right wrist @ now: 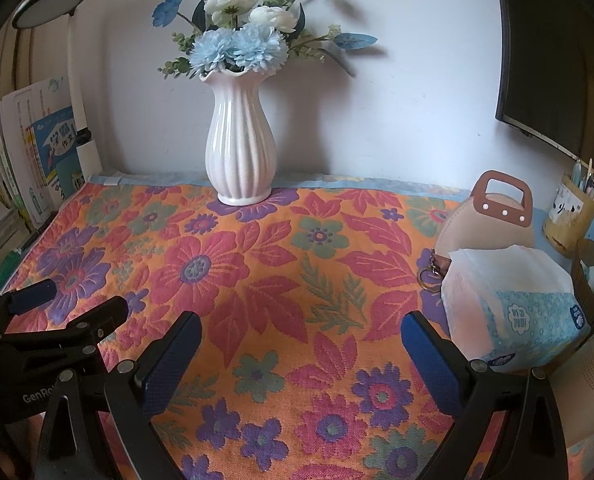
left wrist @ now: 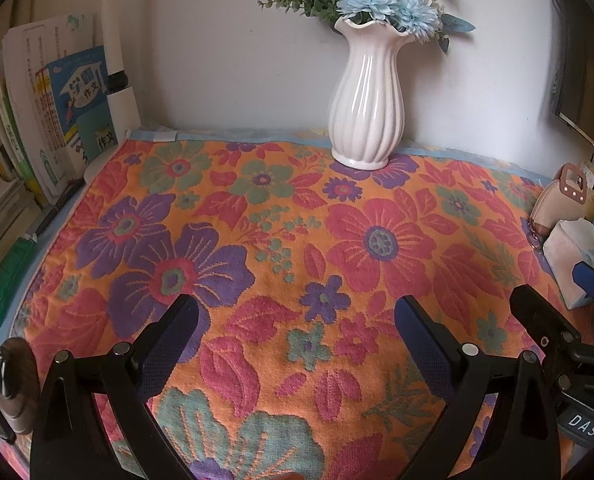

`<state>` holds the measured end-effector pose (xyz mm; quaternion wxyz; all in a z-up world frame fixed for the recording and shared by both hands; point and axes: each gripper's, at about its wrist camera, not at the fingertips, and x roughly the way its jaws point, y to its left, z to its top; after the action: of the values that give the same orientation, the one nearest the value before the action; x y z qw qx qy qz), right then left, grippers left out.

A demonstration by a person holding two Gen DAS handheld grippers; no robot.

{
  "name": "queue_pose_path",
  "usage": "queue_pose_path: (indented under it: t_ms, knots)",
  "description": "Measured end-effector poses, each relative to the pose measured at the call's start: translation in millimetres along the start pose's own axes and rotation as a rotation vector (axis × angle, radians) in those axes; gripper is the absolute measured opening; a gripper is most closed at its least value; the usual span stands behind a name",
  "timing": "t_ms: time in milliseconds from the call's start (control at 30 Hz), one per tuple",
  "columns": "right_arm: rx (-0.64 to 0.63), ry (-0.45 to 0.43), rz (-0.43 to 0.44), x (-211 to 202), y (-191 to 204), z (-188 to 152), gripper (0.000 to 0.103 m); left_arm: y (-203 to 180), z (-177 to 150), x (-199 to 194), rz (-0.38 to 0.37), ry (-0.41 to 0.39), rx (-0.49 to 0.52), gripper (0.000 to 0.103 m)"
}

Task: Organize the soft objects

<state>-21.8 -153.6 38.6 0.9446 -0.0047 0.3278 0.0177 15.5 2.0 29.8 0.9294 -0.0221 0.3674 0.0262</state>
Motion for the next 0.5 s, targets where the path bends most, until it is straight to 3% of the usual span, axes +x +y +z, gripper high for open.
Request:
queue_pose_path:
  t_ms: [500]
  knots:
    - [-0.021, -0.001, -0.008, 0.3, 2.7, -0.5, 0.101, -0.8, -1.0, 1.3, -0.004, 0.007, 0.001, 0.098]
